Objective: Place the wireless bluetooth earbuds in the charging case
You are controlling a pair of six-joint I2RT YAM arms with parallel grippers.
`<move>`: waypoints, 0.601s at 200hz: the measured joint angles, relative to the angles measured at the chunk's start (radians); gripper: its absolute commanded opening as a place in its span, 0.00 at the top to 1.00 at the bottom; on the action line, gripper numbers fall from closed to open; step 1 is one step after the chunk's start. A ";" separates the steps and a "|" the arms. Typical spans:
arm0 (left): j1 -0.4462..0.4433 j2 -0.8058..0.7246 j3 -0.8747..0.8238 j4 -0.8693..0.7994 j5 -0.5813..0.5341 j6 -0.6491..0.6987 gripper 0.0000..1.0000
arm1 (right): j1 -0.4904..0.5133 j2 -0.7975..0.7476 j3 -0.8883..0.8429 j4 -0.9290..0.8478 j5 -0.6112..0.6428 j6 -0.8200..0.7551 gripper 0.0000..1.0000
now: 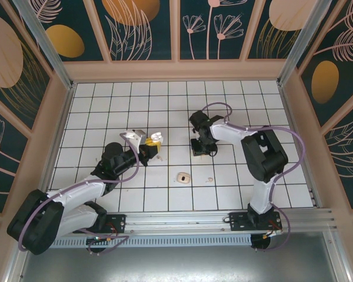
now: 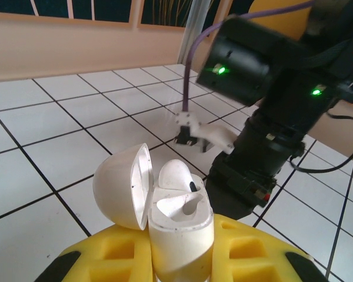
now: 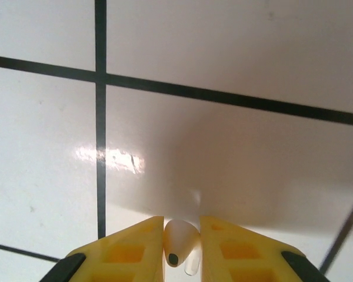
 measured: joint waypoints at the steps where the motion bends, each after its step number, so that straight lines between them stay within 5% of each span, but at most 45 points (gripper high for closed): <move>1: 0.000 0.002 0.000 0.000 0.000 0.000 0.88 | 0.000 -0.003 -0.002 0.003 0.001 0.001 0.80; 77: -0.021 0.214 0.122 0.059 0.081 0.022 0.89 | 0.000 -0.385 -0.280 0.312 0.008 0.104 0.81; 120: -0.053 0.304 0.194 0.094 0.120 0.030 0.89 | 0.000 -0.476 -0.351 0.433 0.009 0.111 0.81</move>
